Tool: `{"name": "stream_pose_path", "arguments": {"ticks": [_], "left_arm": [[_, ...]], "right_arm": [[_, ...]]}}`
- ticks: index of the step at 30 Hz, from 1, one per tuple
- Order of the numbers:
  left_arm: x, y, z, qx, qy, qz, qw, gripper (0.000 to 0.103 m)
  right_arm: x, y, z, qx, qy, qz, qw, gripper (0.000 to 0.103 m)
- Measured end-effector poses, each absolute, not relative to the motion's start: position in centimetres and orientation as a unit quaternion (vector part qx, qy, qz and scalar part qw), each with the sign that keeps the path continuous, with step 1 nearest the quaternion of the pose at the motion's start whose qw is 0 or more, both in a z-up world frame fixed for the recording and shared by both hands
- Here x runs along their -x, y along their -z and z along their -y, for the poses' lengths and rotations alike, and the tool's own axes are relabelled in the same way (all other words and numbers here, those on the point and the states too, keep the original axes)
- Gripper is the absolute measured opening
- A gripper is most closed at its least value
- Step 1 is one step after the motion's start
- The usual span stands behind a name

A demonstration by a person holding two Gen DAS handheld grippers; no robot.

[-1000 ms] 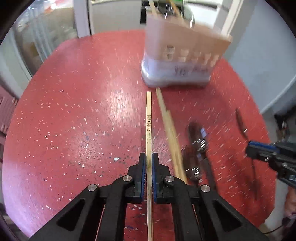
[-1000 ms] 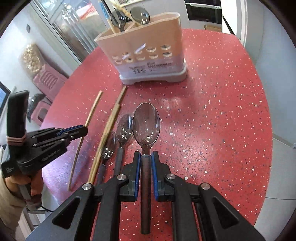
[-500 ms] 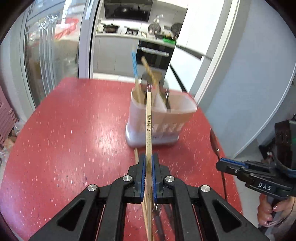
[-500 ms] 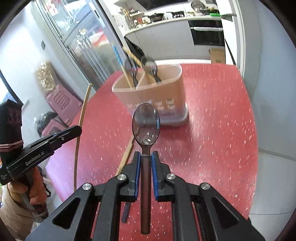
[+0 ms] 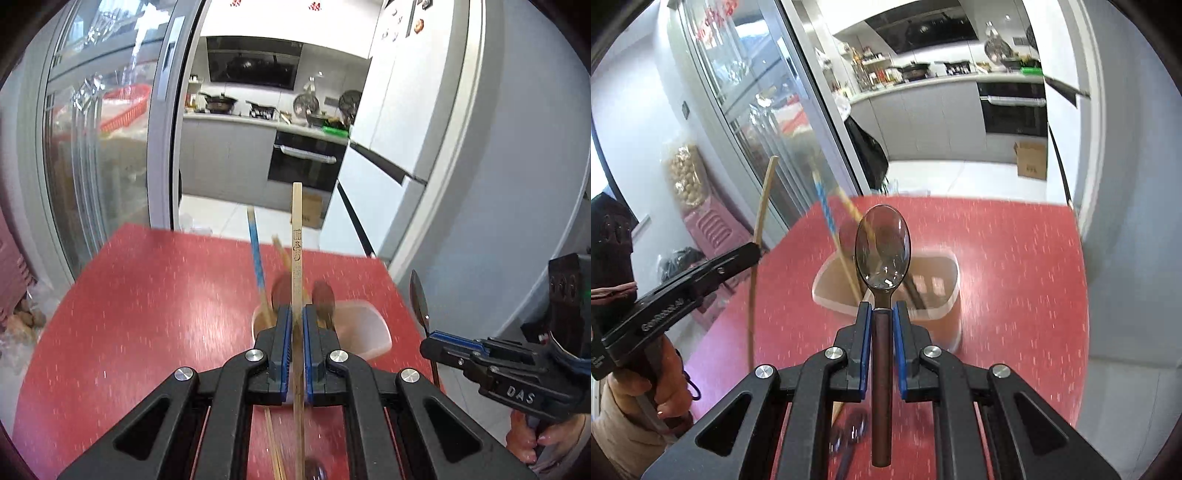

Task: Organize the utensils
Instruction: 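Lift the spoon and chopstick and lower both into the beige caddy, then open both tools to release the utensils and withdraw from the caddy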

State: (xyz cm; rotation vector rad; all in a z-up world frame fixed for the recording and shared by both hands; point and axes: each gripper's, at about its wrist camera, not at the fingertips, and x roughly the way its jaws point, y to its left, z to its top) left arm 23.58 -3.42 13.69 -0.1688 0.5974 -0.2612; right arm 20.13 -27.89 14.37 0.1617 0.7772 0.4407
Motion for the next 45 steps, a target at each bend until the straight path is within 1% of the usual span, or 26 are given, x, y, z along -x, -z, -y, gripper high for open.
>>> {"name": "stream_pose_path", "arguments": {"ticks": [4, 9, 12, 19, 27, 33, 38, 45], "left_arm": [[-26.5, -14.9, 3.5, 0.095, 0.125, -0.27, 0.95, 0.034], [-29.0, -15.0, 3.9, 0.086, 0.103, -0.24, 0.961, 0.034], [-30.2, -14.5, 4.0, 0.092, 0.092, -0.228, 0.965, 0.034], [-31.8, -13.7, 4.1, 0.102, 0.073, -0.193, 0.973, 0.034], [-31.0, -11.6, 4.7, 0.084, 0.056, -0.149, 0.984, 0.034], [-30.0, -10.2, 5.7, 0.059, 0.056, -0.141, 0.987, 0.034], [-29.7, -8.8, 5.5, 0.059, 0.049, -0.163, 0.984, 0.034], [-28.6, -8.0, 5.2, 0.049, 0.04, -0.179, 0.982, 0.034]], "right_arm": [[-22.6, -15.6, 27.0, -0.072, -0.222, -0.345, 0.909, 0.013], [-25.3, -15.6, 26.2, -0.068, -0.225, -0.315, 0.92, 0.013], [-26.6, -14.9, 25.9, -0.071, -0.231, -0.297, 0.924, 0.013], [-28.4, -13.0, 24.7, -0.034, -0.224, -0.266, 0.937, 0.013], [-29.2, -10.3, 24.1, -0.009, -0.211, -0.26, 0.942, 0.013], [-28.4, -8.9, 23.1, 0.029, -0.209, -0.253, 0.944, 0.012], [-27.3, -8.1, 22.5, 0.055, -0.213, -0.251, 0.943, 0.013], [-26.7, -7.1, 23.1, 0.052, -0.21, -0.266, 0.939, 0.013]]}}
